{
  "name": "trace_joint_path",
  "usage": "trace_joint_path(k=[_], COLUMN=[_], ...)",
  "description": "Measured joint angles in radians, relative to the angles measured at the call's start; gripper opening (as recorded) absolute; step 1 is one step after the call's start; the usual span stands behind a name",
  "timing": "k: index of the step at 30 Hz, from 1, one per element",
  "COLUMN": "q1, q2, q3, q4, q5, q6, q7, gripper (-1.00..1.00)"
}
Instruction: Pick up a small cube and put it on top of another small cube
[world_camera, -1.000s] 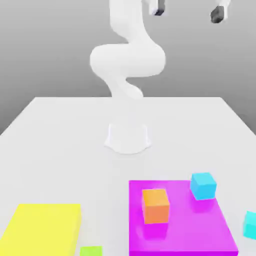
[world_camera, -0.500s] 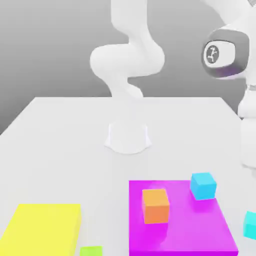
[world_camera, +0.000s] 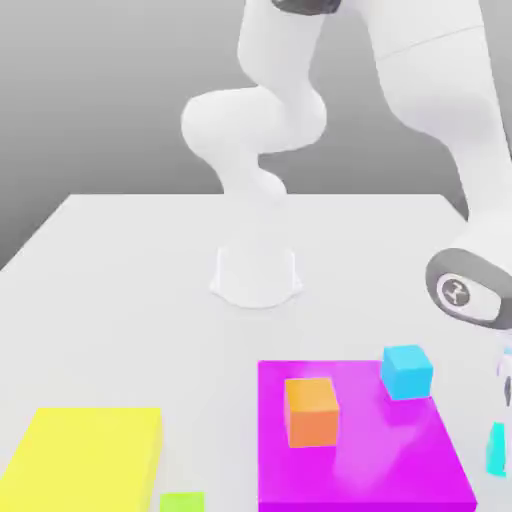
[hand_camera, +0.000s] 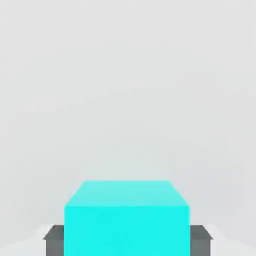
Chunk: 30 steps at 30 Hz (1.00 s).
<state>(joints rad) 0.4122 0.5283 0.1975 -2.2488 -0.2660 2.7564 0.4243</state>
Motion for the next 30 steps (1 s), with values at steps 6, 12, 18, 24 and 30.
trace_joint_path(k=[6, 12, 18, 24, 30], q1=[-0.034, -0.078, -0.122, -0.123, -0.131], q2=[-0.117, -0.334, -0.556, -0.704, -0.594], q3=[0.046, 0.048, 0.033, 0.001, 0.004], q4=[-0.029, -0.146, -0.274, -0.387, -0.421], q5=[0.054, 0.131, 0.234, 0.321, 0.293], q6=[-0.088, -0.182, -0.266, -0.294, -0.152], q7=[-0.040, -0.044, -0.056, -0.069, -0.044], gripper=[-1.00, -1.00, -1.00, -1.00, 1.00])
